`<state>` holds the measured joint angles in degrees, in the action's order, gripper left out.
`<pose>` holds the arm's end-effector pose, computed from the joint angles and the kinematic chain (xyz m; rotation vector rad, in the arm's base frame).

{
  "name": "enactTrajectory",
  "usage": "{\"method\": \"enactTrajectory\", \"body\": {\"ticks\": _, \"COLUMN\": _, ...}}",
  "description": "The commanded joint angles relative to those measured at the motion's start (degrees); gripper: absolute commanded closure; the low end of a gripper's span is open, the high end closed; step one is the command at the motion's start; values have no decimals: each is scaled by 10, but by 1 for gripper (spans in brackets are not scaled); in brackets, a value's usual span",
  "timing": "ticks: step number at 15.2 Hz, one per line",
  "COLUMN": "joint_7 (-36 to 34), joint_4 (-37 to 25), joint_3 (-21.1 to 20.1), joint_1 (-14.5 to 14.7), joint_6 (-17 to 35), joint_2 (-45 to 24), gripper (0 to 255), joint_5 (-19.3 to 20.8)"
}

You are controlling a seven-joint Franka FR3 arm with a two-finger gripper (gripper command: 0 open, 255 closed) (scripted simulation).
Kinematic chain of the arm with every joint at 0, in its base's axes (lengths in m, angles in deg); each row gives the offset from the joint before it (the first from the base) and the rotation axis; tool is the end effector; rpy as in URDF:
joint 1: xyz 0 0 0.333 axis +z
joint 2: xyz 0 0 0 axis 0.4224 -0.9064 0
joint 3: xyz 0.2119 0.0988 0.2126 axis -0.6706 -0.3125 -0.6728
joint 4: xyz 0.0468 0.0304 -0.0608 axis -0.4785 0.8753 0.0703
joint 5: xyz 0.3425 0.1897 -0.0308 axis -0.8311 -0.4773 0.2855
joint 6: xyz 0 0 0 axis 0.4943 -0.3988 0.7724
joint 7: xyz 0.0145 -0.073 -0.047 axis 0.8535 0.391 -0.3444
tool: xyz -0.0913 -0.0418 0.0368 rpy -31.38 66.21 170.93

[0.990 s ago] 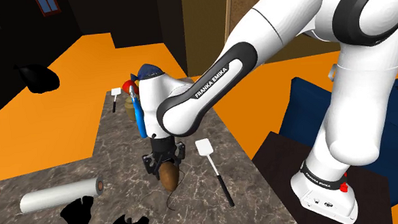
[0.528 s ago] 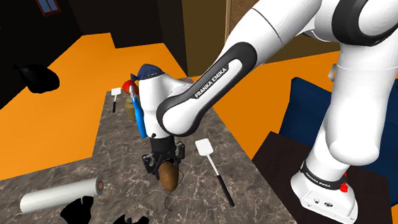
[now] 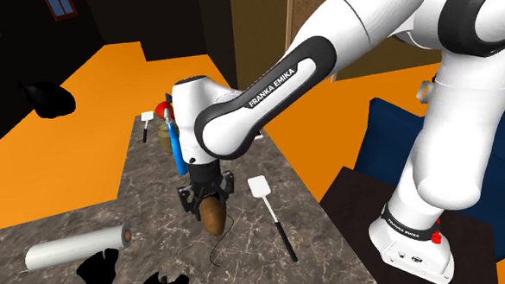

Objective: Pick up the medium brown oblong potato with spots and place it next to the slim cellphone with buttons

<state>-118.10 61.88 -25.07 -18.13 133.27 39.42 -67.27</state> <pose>0.4452 0.3413 0.3566 -2.9610 0.4795 0.2315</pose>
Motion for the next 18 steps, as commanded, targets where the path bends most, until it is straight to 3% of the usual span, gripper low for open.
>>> {"method": "enactTrajectory", "body": {"ticks": 1, "joint_7": 1, "joint_4": -6, "joint_3": -1, "joint_1": -2, "joint_6": -15, "joint_2": 9, "gripper": 255, "joint_5": -4}}
{"method": "enactTrajectory", "body": {"ticks": 18, "joint_7": -2, "joint_4": -80, "joint_3": 1, "joint_1": -10, "joint_6": -140, "joint_2": 66, "gripper": 255, "joint_5": -24}}
